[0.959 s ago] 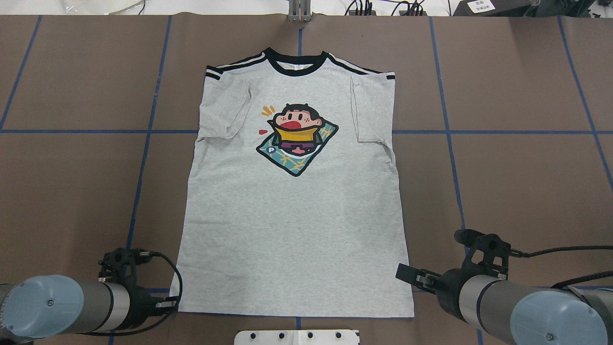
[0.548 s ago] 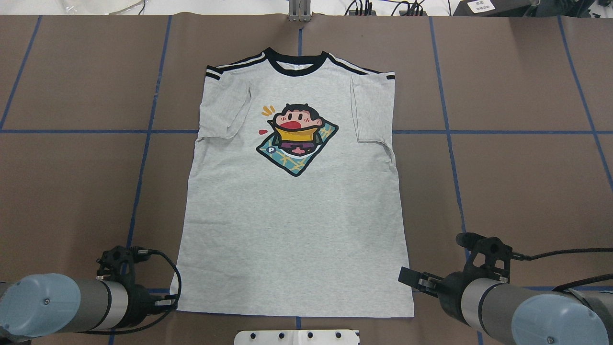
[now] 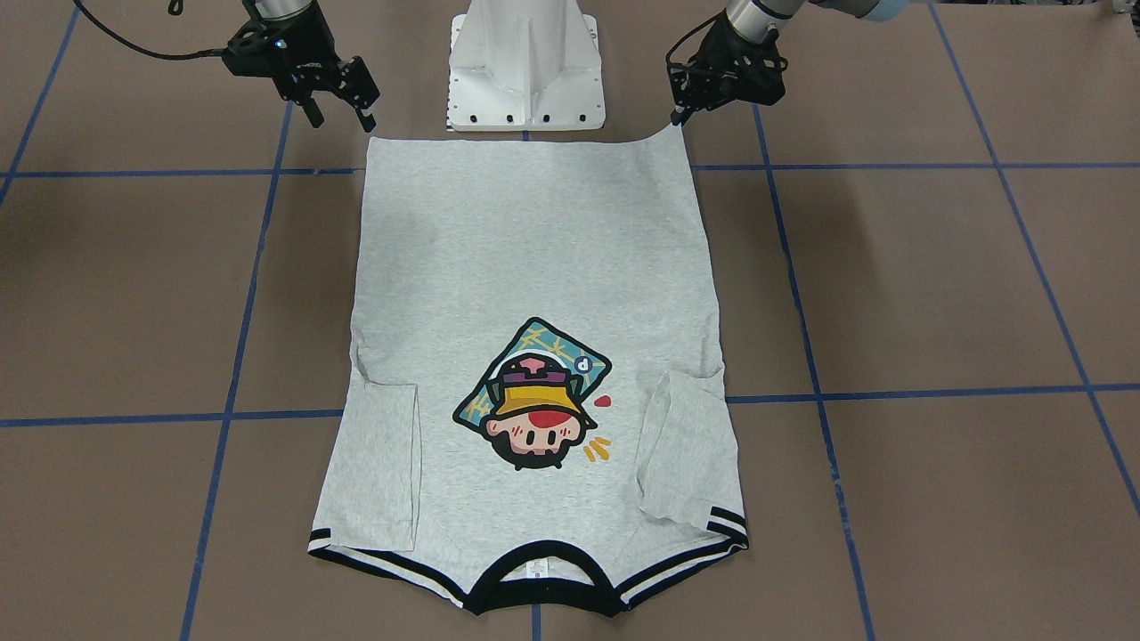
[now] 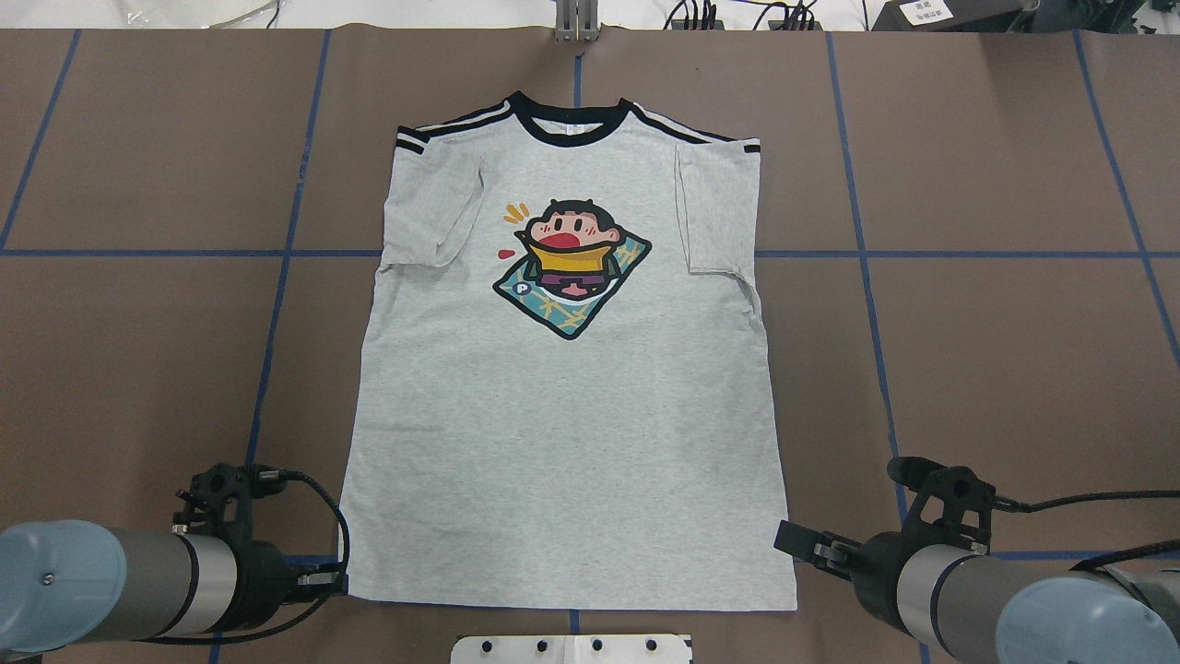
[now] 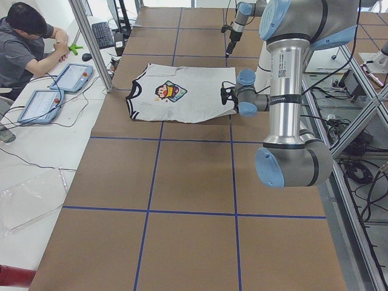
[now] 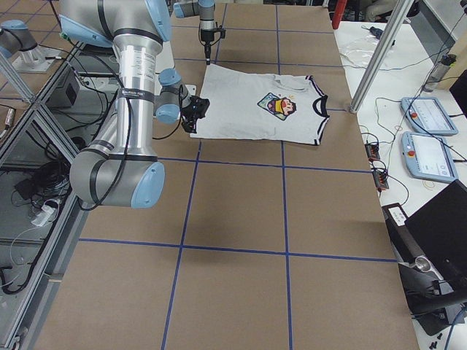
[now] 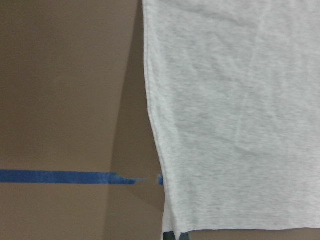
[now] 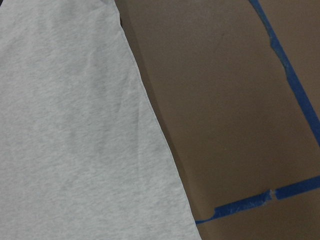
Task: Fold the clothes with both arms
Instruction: 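Lower both grippers onto the hem corners at the table surface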
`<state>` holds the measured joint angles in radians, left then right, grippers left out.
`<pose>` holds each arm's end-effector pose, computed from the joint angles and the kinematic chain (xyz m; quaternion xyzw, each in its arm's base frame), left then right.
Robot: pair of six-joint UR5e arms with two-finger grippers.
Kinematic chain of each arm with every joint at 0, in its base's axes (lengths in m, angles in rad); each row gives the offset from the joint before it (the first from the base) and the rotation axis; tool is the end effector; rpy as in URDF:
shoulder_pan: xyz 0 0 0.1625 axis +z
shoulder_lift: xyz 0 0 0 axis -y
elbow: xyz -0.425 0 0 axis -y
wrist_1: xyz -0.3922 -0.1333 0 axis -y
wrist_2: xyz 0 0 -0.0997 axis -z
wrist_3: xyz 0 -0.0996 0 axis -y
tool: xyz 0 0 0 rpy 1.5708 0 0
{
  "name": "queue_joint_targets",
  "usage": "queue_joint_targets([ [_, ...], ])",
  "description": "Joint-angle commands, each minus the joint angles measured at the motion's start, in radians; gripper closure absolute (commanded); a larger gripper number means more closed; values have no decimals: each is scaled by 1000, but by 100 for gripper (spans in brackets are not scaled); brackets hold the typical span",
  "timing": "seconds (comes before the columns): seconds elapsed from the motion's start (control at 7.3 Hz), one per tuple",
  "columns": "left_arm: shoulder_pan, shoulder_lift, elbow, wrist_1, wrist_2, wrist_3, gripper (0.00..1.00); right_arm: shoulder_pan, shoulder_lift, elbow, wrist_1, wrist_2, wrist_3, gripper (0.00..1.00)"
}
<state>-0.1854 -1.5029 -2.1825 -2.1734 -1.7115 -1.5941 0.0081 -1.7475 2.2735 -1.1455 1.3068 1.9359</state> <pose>0.4082 -0.1980 0.3333 -0.0151 0.5440 -0.0494 0.8375 -0.3993 -0.1625 0.3586 0.0345 -0.4675 0.2227 0.8548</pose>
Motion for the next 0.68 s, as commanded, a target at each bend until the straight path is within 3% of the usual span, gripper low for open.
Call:
queue_joint_targets([
  [0.0,-8,-5,-10,-3,4,-1,100,-69,-9,-66,43,-120,84,17],
  [0.27,-16,-5,-26,-3,7,-1,100,-106,-4,-71,43,-142,94,31],
  [0.55,-20,-5,-40,-5,9,-1,100,-151,19,-84,41,-185,94,31],
])
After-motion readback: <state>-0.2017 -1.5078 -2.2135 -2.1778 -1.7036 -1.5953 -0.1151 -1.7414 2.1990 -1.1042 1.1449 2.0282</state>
